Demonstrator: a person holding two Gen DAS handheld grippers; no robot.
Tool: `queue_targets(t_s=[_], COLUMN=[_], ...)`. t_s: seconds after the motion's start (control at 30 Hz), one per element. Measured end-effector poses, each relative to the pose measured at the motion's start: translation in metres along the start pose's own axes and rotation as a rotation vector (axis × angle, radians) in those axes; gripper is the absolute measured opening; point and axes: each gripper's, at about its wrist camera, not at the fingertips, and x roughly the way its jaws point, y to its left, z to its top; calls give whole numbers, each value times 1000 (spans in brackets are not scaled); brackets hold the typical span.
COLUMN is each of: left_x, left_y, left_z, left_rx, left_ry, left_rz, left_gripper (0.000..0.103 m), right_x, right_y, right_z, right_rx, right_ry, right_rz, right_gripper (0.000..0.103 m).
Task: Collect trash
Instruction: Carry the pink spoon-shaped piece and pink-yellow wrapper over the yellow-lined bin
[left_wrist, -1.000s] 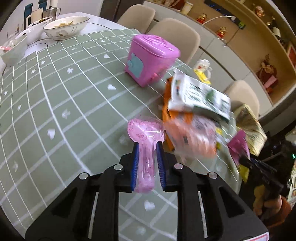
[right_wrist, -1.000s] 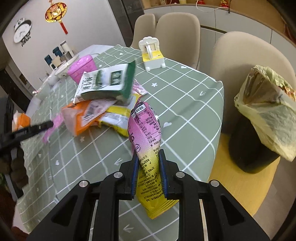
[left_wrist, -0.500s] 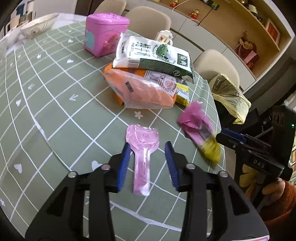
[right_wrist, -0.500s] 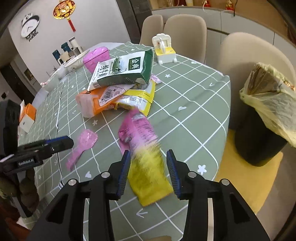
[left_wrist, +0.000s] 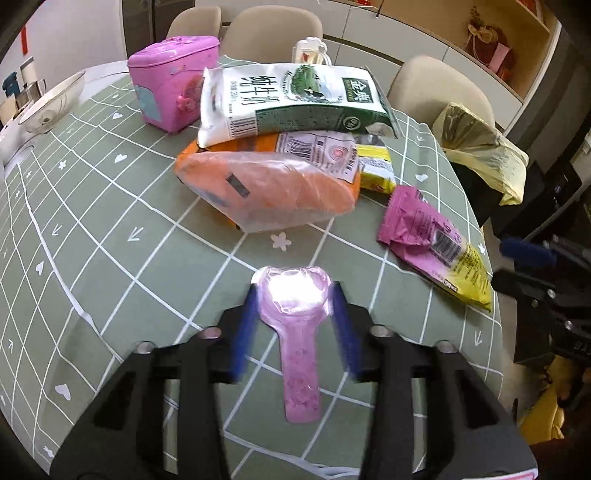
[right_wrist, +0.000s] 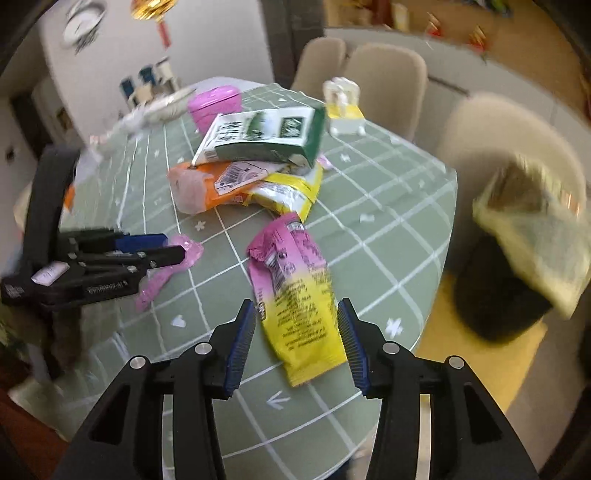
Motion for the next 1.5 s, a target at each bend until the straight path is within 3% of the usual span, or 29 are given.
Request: queue_targets(t_s=[0.33,0.5,0.63,0.8,1.03,1.23,1.5], left_x=[-38,-51,-57,-76,-118,-136,-121], left_y=[24,24,21,12,-17,-52,-127], left_z=[-6,-6,-7,7,45,79,139], left_rx=[-148,-168,-166,-160,-148,-124,-79], left_ry=[-57,-87,-96,-150,-285,-364,-411], left_rz=[-89,-107,-101,-84,-61,-64,-114], left_gripper=[35,35,35,35,35,35,35], right_x=[32,53,50,3,-67,-111,-156], right_y=[3,6,9,3,-15,-55,-144], right_z=[27,27,26,39,66,86,97], right_rx=[-91,-133,-135,-66,-46,-40,-21], right_ry=[22,60,50,-46,-187,-288,-378], right_rz=[22,-1,-23,-3,21,15,-61], right_gripper=[44,44,21,21,21,21,21])
